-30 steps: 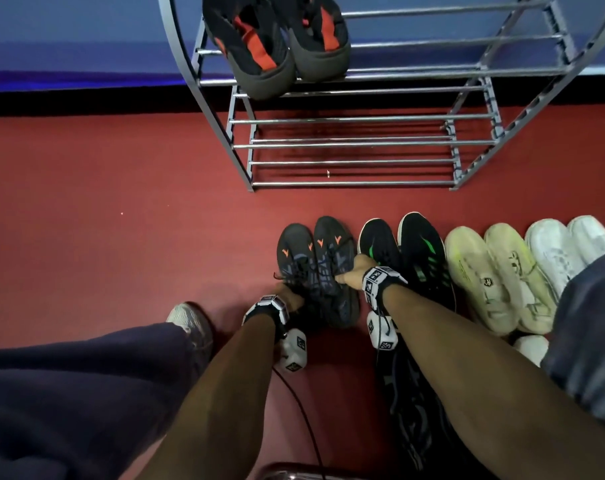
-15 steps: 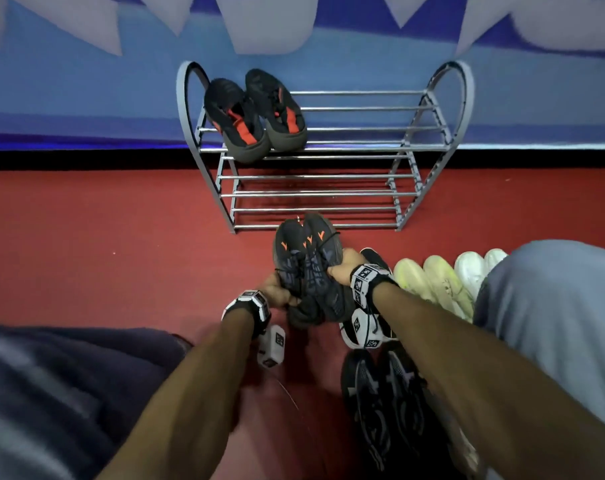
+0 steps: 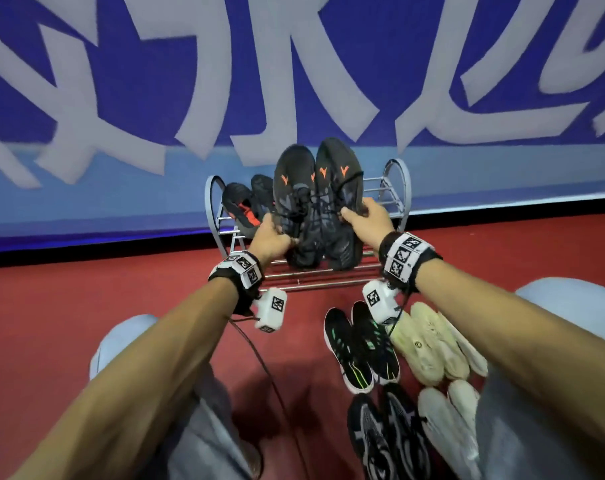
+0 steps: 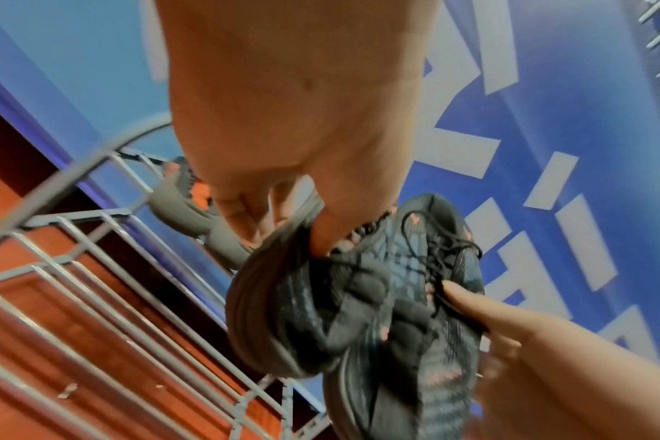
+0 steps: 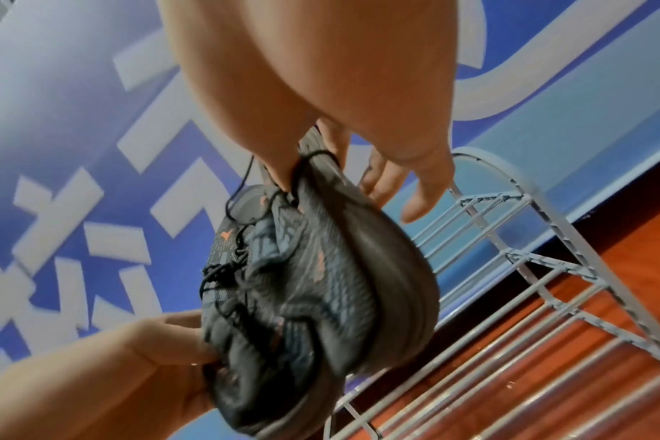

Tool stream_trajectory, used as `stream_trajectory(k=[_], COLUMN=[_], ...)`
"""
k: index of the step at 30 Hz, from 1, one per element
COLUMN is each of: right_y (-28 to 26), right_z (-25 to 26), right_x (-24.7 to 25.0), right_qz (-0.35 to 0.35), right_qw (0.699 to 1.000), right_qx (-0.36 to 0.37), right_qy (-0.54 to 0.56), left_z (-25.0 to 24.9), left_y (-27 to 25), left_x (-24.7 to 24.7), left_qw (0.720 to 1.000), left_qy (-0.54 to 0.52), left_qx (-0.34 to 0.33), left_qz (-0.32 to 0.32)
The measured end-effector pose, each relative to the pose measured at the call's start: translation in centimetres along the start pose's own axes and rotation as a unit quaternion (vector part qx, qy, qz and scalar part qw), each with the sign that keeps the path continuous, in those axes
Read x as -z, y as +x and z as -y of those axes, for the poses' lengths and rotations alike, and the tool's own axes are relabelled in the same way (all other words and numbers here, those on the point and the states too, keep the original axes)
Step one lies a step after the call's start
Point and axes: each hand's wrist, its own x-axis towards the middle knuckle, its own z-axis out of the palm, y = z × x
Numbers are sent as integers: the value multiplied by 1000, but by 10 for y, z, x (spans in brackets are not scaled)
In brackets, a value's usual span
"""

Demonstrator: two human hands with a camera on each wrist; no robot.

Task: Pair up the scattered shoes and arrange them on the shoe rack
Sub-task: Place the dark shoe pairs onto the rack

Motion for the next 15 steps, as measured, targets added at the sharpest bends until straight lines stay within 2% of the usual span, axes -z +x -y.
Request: stream_trajectory(k=[3, 6, 11, 15], right_y=[5, 22, 65, 95], right_z=[6, -3, 3, 8], right_x=[17, 27, 23, 18], right_qz=[-24, -34, -74, -30], right_qw=[995, 993, 989, 981], right_qx=[24, 18, -37, -88], right_qy=[96, 113, 121, 169], left_z=[-15, -27, -51, -61], left_y=[22, 40, 85, 108], left_x=[-21, -42, -51, -48], left_qw=[999, 997, 984, 976], left_qy=[-11, -33, -166, -208], left_qx=[-26, -52, -13, 12], left_qz=[-42, -52, -59, -63])
